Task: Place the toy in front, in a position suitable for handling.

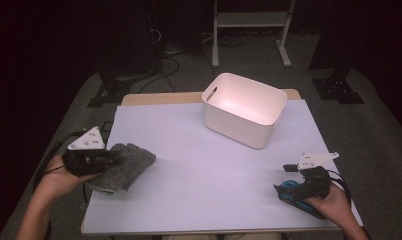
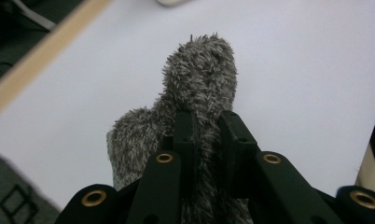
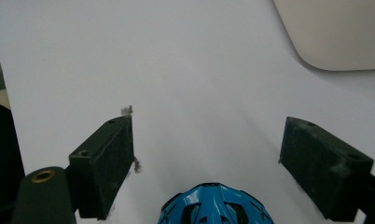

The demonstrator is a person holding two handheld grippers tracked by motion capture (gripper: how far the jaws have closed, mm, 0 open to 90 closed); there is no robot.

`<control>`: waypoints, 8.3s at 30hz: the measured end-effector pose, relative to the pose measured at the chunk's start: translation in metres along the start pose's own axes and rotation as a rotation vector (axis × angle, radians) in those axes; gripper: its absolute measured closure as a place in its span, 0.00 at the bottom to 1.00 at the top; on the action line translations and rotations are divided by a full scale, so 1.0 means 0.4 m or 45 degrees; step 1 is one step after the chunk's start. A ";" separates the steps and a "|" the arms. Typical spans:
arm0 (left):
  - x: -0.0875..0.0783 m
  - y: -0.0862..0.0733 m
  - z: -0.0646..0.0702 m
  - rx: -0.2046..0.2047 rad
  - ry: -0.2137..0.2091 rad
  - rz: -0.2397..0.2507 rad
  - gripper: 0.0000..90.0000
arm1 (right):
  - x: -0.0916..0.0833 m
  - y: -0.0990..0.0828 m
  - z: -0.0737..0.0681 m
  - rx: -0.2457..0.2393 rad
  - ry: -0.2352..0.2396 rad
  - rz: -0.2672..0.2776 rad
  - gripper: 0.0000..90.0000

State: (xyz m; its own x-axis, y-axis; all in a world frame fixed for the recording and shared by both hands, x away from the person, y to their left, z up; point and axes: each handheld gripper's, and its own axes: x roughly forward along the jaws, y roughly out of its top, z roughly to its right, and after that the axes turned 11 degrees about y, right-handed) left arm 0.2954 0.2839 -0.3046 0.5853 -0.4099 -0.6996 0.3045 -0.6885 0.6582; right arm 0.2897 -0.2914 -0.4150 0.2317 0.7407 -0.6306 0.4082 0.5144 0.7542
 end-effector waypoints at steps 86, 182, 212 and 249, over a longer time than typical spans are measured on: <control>0.381 -0.084 0.191 -0.036 -0.144 0.051 0.20 | -0.043 -0.117 -0.002 0.010 -0.061 -0.461 0.27; 0.380 -0.088 0.185 -0.031 -0.164 0.061 0.19 | 0.305 0.190 -0.096 -0.342 0.430 -0.398 0.18; 0.348 -0.030 0.182 0.005 -0.129 0.075 0.28 | 0.291 0.079 -0.083 -0.387 0.358 -0.246 0.18; 0.425 0.125 0.327 0.167 -0.527 0.186 0.57 | 0.285 0.067 -0.069 -0.402 0.373 -0.181 0.25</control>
State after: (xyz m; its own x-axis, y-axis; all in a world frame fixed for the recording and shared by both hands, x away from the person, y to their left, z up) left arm 0.3117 0.1014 -0.4268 0.2577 -0.6946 -0.6717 0.1276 -0.6646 0.7362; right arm 0.3029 -0.1814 -0.4615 -0.0859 0.7207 -0.6879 0.1182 0.6930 0.7112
